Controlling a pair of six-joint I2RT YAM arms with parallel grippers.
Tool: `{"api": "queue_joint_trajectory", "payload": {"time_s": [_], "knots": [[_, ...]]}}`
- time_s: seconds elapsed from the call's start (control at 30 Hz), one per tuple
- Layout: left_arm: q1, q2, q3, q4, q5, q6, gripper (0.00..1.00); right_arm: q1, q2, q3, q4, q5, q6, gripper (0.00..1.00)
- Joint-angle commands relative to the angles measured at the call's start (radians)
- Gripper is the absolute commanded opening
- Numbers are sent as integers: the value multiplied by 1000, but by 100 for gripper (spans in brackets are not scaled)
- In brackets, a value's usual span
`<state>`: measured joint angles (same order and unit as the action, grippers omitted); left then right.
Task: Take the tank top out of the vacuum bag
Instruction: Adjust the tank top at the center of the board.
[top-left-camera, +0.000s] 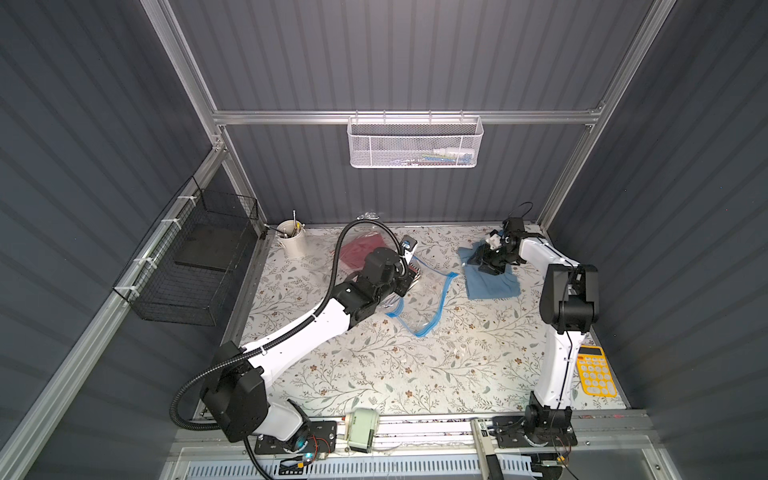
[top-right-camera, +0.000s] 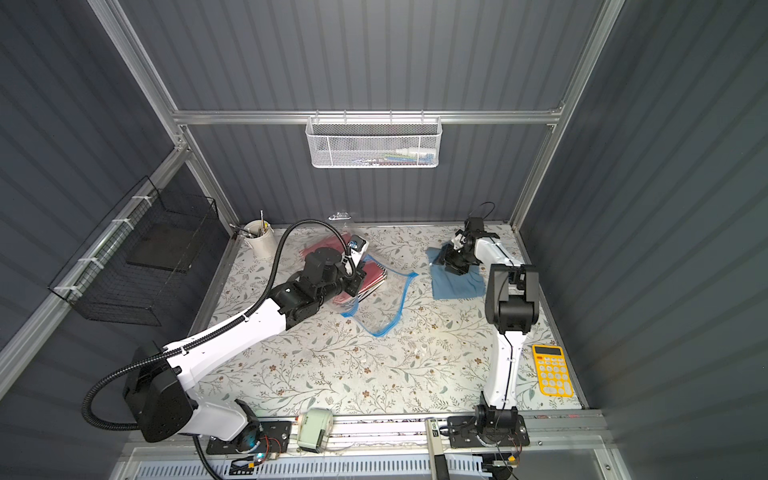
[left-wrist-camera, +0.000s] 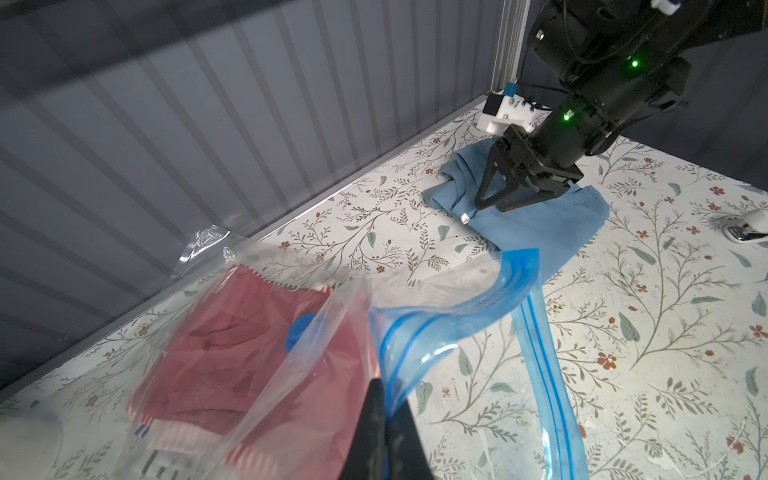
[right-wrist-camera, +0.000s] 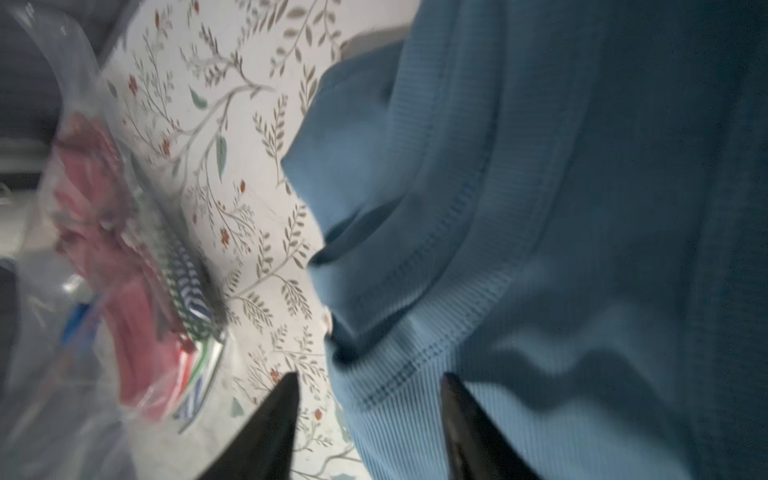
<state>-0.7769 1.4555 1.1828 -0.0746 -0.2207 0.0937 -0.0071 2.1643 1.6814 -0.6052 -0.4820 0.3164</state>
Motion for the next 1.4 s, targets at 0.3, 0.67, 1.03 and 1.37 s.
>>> {"api": "queue_joint_trajectory", "payload": {"time_s": [0.3,0.67,1.03,1.37], "knots": [[6,19,15,-13,-8,0,0,175,21,264,-40,671,-142,71],[6,21,16,-13,-11,2,0,221,298,573,-142,720,-291,61],[7,26,18,-13,-11,1,0,246,462,809,-317,761,-410,57],[7,26,19,-14,-8,0,0,259,482,805,-337,758,-454,51]]}}
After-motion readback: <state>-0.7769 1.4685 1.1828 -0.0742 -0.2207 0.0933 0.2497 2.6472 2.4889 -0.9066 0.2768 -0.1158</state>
